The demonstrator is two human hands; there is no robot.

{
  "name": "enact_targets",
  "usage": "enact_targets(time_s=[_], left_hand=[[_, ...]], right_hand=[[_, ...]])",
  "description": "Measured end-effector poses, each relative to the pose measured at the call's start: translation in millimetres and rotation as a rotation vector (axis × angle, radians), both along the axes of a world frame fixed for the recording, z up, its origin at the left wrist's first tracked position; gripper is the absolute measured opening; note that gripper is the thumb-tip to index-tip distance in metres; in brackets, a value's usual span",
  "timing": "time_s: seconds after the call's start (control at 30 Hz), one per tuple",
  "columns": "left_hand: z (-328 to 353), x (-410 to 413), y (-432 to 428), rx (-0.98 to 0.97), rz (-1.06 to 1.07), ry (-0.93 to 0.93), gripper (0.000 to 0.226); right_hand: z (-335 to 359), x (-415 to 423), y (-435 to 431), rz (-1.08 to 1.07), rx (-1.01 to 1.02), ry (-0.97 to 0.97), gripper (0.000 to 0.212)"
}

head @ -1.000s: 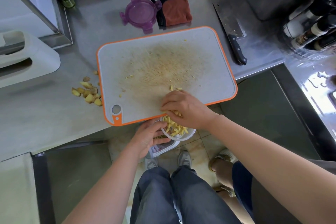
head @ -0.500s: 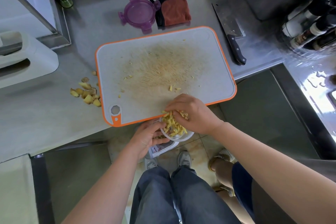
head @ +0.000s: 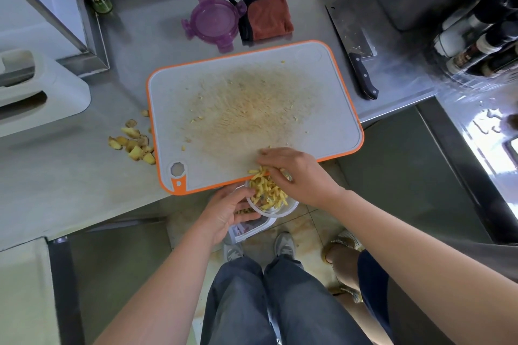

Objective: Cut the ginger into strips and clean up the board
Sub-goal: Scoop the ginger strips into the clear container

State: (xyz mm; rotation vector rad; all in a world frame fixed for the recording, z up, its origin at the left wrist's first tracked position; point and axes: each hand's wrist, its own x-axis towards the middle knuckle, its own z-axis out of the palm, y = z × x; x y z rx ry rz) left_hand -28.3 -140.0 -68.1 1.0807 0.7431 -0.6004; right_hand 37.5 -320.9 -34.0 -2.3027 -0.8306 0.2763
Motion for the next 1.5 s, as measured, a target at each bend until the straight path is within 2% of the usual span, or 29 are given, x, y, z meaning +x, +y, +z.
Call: enact_targets(time_s=[0.2, 0.33, 0.43, 0.53, 0.67, 0.77, 0.87, 0.93, 1.07, 1.23, 1.37, 1.5], left_hand=[[0.1, -0.8, -1.3, 0.007, 0.003, 0.0, 0.019], [-1.0, -1.3, -1.7, 0.015, 0.007, 0.001, 0.009], [-1.3, -1.7, -1.8, 0.021, 0.002, -0.007, 0.01], [-0.7, -2.3, -1.6, 0.021, -0.002, -0.013, 0.009], [0.4, -2.4, -0.7, 0.01, -0.01, -0.016, 0.022], [1.3, -2.8, -0.8, 0.008, 0.003, -0.01, 0.016], [0.8, -3.0, -0.7, 0.001, 0.001, -0.007, 0.014], [0.6, -3.4, 0.6, -0.006, -0.004, -0.006, 0.021], [0.9, -4.3, 3.4, -0.008, 0.001, -0.01, 0.026], [1.1, -4.5, 4.8, -0.007, -0.024, -0.024, 0.028], [1.4, -4.6, 5.2, -0.005, -0.028, -0.022, 0.029], [1.0, -4.8, 6.1, -0.005, -0.03, -0.021, 0.023]], right_hand=[[9.7, -9.0, -9.3, -0.138, 0.164, 0.058, 0.039], [-4.0, -16.6, -12.4, -0.293, -0.013, 0.033, 0.051], [-12.0, -35.8, -7.3, -0.186, -0.084, 0.028, 0.053], [-8.9, -48.8, -1.8, -0.104, 0.016, 0.066, 0.046], [2.0, -44.9, 0.4, -0.119, 0.139, 0.094, 0.044], [-0.6, -29.0, 3.4, -0.147, 0.076, 0.063, 0.047], [-6.4, -23.9, 7.2, -0.023, -0.005, 0.042, 0.048], [-5.9, -26.8, 5.2, 0.017, 0.011, 0.005, 0.041], [0.3, -22.8, 3.3, -0.055, 0.081, -0.017, 0.038], [-2.0, -18.7, 18.8, 0.092, 0.005, -0.033, 0.039], [1.0, -20.2, 12.4, -0.028, 0.074, -0.066, 0.033], [-0.3, -21.7, 11.8, -0.022, 0.045, -0.075, 0.037]])
